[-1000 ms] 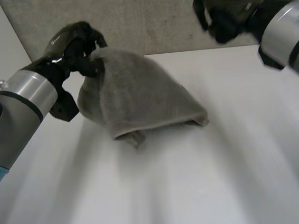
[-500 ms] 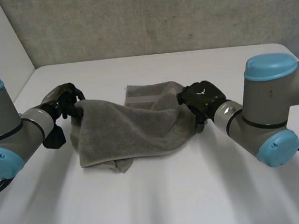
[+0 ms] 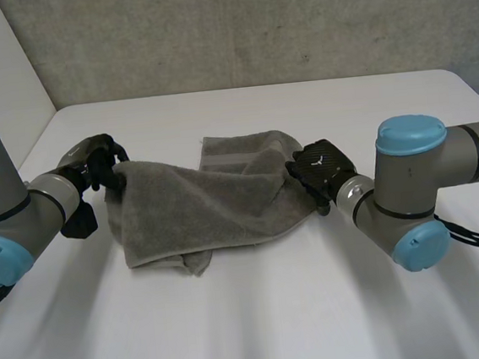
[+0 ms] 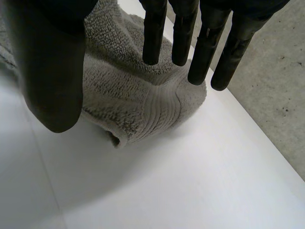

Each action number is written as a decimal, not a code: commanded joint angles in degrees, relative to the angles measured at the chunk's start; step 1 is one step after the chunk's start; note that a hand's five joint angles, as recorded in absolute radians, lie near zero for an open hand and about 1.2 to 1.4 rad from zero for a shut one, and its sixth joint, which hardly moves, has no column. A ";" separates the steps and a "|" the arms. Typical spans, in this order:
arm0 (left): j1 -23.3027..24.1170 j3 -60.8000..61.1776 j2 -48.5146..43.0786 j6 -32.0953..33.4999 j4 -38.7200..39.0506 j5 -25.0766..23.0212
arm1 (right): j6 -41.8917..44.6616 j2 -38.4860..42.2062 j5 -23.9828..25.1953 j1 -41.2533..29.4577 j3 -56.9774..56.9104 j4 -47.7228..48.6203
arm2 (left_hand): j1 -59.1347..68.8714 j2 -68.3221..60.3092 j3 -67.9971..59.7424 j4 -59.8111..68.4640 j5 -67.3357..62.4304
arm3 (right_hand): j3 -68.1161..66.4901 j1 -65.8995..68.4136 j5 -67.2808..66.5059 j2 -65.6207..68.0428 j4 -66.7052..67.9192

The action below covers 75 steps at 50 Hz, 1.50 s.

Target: Fold the towel.

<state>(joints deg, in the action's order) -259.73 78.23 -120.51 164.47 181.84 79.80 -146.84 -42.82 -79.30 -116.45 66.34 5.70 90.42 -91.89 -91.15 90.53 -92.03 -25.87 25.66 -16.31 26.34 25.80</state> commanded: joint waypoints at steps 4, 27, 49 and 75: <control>0.01 -0.19 0.01 -0.02 0.01 0.00 | -0.46 3.18 -0.15 0.00 -2.88 1.42 | -10.42 11.89 11.15 -10.53 22.03 | -7.60 7.80 -7.15 7.12 7.67; 0.62 -0.36 1.33 -0.11 -0.52 -0.70 | -11.60 -7.87 -3.84 1.22 -2.80 9.77 | -10.42 11.89 11.15 -10.53 22.03 | -54.13 54.34 -53.69 53.66 54.20; 5.01 1.75 12.58 -0.46 -6.22 -0.97 | -6.21 -33.91 4.60 10.20 -5.25 -19.57 | -10.42 11.89 11.15 -10.53 22.03 | -54.13 54.34 -53.69 53.66 54.20; 6.25 -21.79 -17.29 15.71 -6.77 -0.18 | 3.14 -8.26 -7.95 1.58 -9.30 -9.34 | -10.42 11.89 11.15 -10.53 22.03 | -54.13 54.34 -53.69 53.66 54.20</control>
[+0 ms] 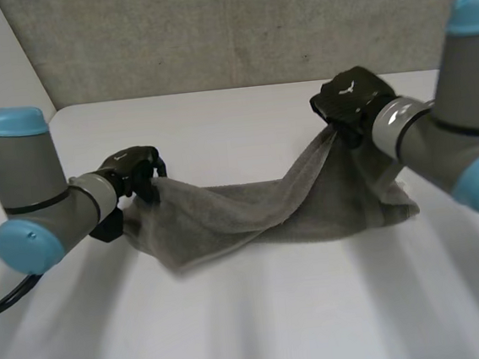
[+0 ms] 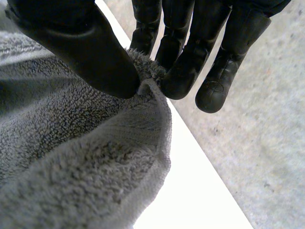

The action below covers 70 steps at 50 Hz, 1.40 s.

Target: Fold the towel.

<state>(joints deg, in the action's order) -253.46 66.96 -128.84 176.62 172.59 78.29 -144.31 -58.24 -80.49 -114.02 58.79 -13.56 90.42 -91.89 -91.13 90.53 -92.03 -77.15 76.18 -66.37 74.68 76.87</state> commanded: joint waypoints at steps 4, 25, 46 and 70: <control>-0.02 -14.48 -11.78 4.08 5.82 7.38 | 1.93 8.58 -10.47 -0.85 -1.05 17.32 | -18.22 19.69 18.93 -18.33 29.83 | -2.85 3.82 -3.63 5.32 3.13; 5.24 10.10 11.67 4.61 10.05 7.16 | 4.30 8.32 -10.48 -0.59 5.01 17.78 | -77.18 78.64 77.89 -77.28 88.79 | -2.85 3.82 -3.63 5.32 3.13; 15.10 8.11 -0.51 12.85 19.09 8.62 | 5.80 8.32 -10.21 -0.85 8.80 17.60 | -65.93 67.39 66.64 -66.03 77.54 | -2.85 3.82 -3.63 5.32 3.13; 13.34 5.90 -0.97 24.83 19.80 19.27 | 7.56 8.32 -10.39 -0.24 8.80 17.87 | -27.22 28.68 27.93 -27.33 38.83 | -2.85 3.82 -3.63 5.32 3.13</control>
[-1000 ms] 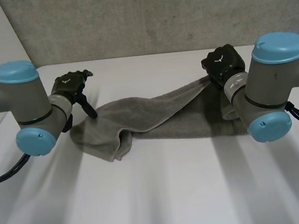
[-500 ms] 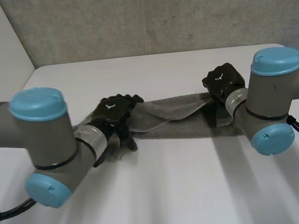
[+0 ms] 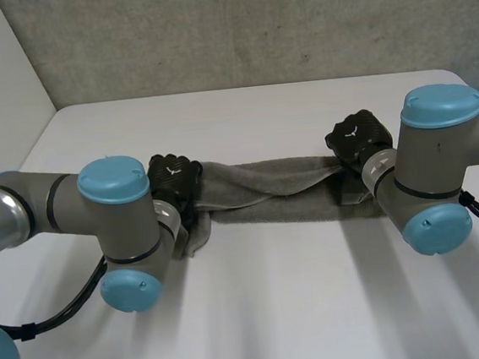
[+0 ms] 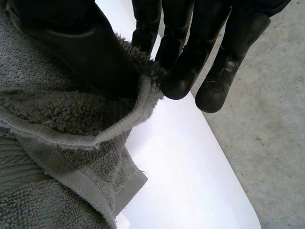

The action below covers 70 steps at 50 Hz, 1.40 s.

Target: Fold the towel.

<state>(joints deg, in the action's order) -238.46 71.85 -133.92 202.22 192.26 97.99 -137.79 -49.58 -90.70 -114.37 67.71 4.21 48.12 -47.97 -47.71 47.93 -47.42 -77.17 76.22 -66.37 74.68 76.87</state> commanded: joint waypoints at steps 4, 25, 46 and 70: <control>-3.50 1.28 10.06 -1.04 0.13 -0.51 | 0.94 -2.44 -0.35 0.38 -0.65 0.01 | 30.51 -30.67 -30.93 30.71 -21.21 | -2.83 3.78 -3.63 5.32 3.13; -7.81 1.20 34.25 -6.49 -7.67 -10.88 | 1.38 -30.40 6.05 5.73 -7.40 -23.34 | 31.88 -32.03 -32.29 32.07 -22.58 | -2.83 3.78 -3.63 5.32 3.13; -11.15 -13.14 7.71 12.76 -14.55 -14.49 | 14.65 -4.65 4.75 4.77 -19.45 -24.87 | 31.88 -32.03 -32.29 32.07 -22.58 | -2.83 3.78 -3.63 5.32 3.13; -15.63 -8.51 18.43 -11.33 12.35 -17.12 | 10.97 -12.73 2.63 3.37 -7.70 7.33 | 31.88 -32.03 -32.29 32.07 -22.58 | -2.83 3.78 -3.63 5.32 3.13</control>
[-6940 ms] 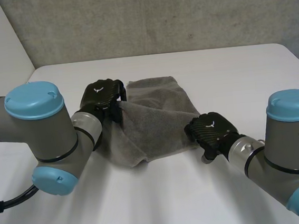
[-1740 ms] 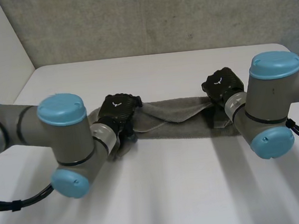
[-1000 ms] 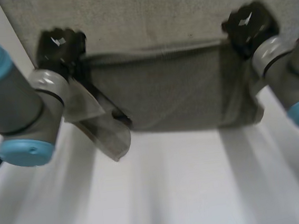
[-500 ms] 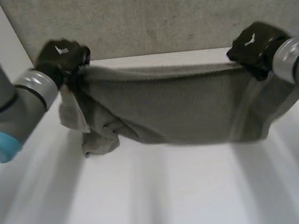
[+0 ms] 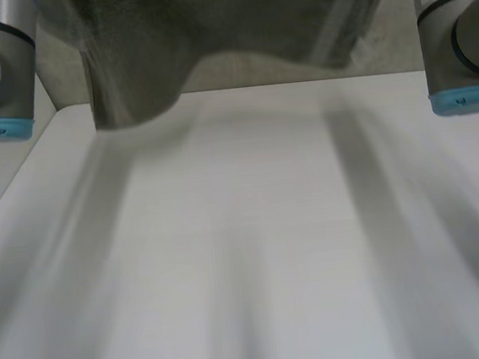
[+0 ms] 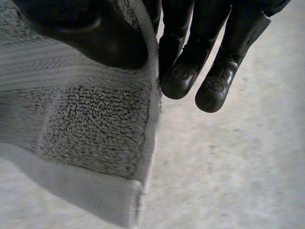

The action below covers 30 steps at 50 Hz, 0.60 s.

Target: Fold the towel.

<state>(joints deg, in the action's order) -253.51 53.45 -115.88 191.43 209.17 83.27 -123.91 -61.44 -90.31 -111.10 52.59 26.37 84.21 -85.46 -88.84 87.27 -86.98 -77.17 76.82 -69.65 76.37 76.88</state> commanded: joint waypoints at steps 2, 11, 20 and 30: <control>-0.58 12.97 0.22 -0.10 -5.43 -3.54 | -3.53 -0.88 3.20 0.35 9.79 -17.20 | -4.21 5.46 8.84 -7.27 16.98 | -2.83 3.18 -0.35 3.63 3.12; -0.58 32.48 -1.27 13.41 -7.90 -7.86 | -4.94 -0.79 7.60 0.71 26.40 -21.62 | -4.21 5.46 8.84 -7.27 16.98 | -2.83 3.18 -0.35 3.63 3.12; -0.50 39.72 -4.70 23.46 -8.43 -7.51 | -6.61 5.01 7.17 0.97 32.32 -21.18 | -4.21 5.46 8.84 -7.27 16.98 | -2.83 3.18 -0.35 3.63 3.12; -0.58 40.60 -4.61 24.17 -8.34 -6.98 | -10.74 6.08 6.73 1.32 33.19 -21.62 | -29.19 30.44 33.82 -32.25 41.96 | -2.83 3.18 -0.35 3.63 3.12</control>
<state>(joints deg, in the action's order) -254.00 94.31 -121.22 216.03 200.69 76.00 -132.81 -54.13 -83.27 -110.07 85.62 5.14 80.04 -79.88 -80.44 79.76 -80.19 -77.18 76.94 -69.67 76.64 76.88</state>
